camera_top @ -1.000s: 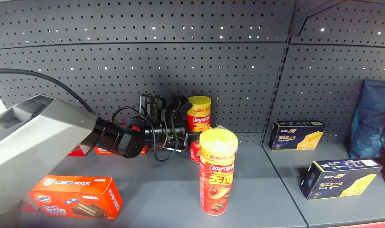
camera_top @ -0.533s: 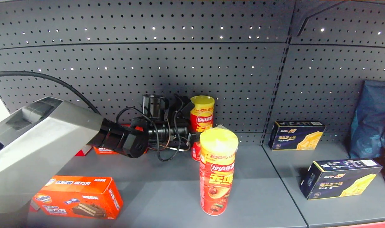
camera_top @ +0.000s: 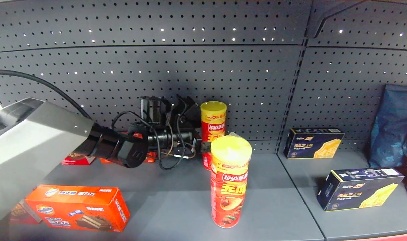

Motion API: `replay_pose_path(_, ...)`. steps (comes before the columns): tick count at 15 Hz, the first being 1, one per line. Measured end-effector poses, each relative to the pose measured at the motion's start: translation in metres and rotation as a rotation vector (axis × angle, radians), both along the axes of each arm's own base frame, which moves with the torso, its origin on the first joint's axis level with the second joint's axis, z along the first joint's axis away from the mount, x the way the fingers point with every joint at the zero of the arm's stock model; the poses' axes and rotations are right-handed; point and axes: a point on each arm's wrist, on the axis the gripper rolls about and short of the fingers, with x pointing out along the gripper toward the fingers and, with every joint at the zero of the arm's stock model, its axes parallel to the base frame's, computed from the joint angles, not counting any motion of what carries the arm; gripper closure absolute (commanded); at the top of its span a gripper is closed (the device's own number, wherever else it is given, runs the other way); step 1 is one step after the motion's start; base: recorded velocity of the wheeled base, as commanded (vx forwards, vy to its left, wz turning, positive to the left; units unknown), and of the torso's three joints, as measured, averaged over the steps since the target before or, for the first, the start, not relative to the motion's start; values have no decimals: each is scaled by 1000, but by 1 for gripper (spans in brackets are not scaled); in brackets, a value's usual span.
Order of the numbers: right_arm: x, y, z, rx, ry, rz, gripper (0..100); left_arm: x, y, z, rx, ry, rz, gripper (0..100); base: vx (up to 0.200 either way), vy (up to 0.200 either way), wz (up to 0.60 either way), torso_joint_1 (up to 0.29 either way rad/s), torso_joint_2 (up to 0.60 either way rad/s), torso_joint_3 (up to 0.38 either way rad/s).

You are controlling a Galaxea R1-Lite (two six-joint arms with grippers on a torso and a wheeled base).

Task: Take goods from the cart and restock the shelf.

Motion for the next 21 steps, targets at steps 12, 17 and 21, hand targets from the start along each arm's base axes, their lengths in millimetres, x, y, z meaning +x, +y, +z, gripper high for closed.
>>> replay_pose_path(12,0,0,0,0,0,0,0,-66,54,61,23,-96,460,0,0,0,0,0,0,0)
replay_pose_path(17,0,0,0,0,0,0,0,-116,84,86,2,-151,539,0,0,0,0,0,0,0)
replay_pose_path(21,0,0,0,1,1,7,0,-195,111,70,19,-127,559,0,0,0,0,0,0,0)
